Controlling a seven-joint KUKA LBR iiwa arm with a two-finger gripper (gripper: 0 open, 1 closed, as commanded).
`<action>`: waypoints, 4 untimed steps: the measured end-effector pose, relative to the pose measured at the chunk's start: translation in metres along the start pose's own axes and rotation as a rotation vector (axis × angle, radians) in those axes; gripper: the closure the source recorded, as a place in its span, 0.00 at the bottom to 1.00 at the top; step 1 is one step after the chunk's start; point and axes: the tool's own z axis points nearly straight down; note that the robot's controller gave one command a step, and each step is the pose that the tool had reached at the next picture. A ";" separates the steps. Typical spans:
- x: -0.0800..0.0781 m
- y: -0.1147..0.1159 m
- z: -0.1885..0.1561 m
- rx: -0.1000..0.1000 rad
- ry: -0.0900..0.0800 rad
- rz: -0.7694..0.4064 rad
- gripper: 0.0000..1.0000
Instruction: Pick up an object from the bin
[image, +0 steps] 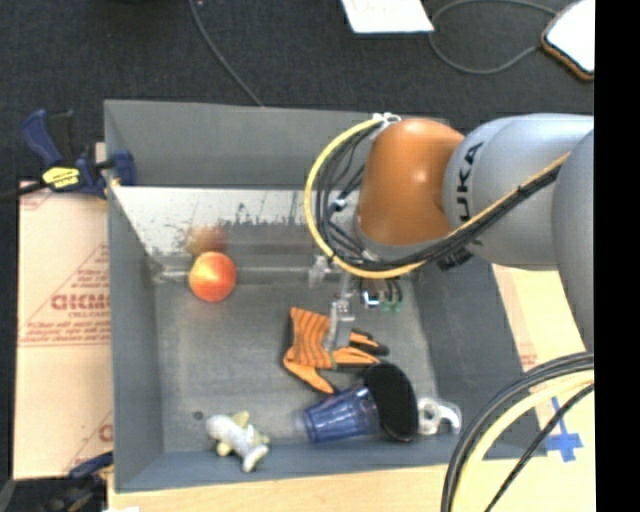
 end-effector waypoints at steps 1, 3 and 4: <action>-0.001 0.000 -0.005 0.000 -0.006 0.001 0.00; -0.006 -0.008 0.079 -0.002 -0.008 0.245 0.00; -0.008 -0.013 0.078 -0.001 -0.012 0.226 0.00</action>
Offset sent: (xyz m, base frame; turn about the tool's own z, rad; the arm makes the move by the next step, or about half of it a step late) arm 0.0059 -0.0115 -0.0802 0.2198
